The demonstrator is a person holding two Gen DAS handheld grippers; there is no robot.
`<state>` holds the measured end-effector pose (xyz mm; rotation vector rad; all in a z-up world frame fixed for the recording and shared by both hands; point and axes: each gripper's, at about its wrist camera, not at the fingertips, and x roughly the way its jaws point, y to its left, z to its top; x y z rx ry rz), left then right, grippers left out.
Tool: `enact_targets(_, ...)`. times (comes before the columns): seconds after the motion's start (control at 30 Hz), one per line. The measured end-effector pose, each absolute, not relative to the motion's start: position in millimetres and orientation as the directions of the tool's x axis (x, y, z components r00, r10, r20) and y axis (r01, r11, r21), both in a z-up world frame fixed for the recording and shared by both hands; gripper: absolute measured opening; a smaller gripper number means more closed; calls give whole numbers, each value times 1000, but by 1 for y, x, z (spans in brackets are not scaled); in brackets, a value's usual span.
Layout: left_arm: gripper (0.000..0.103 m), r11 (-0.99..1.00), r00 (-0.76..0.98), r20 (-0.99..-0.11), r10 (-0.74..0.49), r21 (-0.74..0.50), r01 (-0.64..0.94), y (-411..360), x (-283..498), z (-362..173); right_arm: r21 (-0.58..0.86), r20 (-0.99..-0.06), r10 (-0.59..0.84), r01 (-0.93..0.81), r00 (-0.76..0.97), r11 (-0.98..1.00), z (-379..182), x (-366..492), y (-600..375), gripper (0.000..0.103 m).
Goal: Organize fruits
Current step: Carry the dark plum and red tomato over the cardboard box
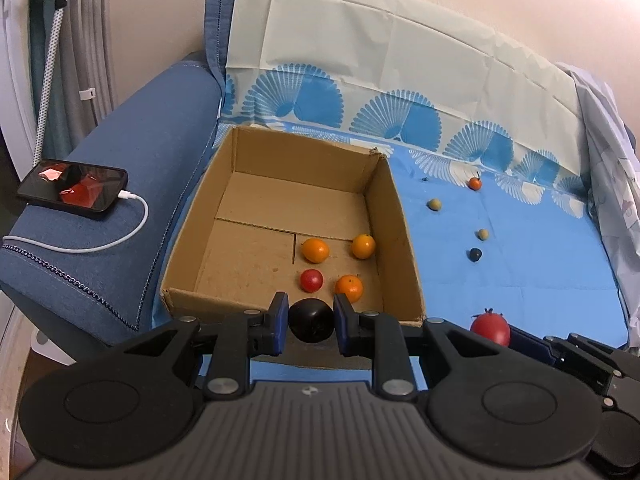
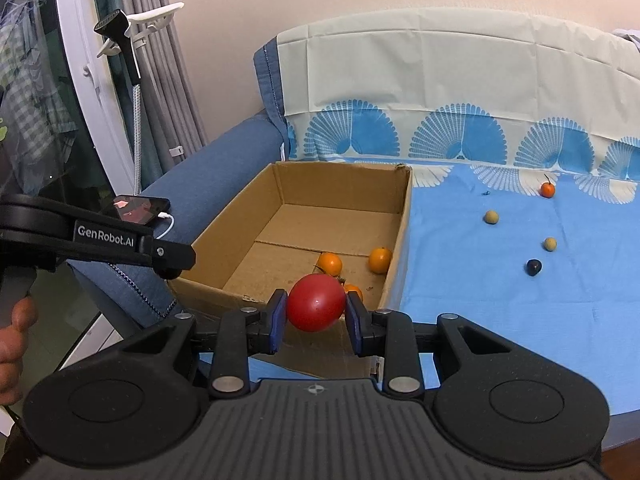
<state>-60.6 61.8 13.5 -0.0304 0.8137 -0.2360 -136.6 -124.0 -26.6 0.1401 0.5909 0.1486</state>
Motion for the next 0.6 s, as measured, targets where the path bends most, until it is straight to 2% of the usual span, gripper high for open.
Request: enact_targets(0.6, 27, 982, 670, -719, -183, -108, 152, 73, -28, 9, 166, -559, 185, -110, 808, 980, -34, -114, -119, 33)
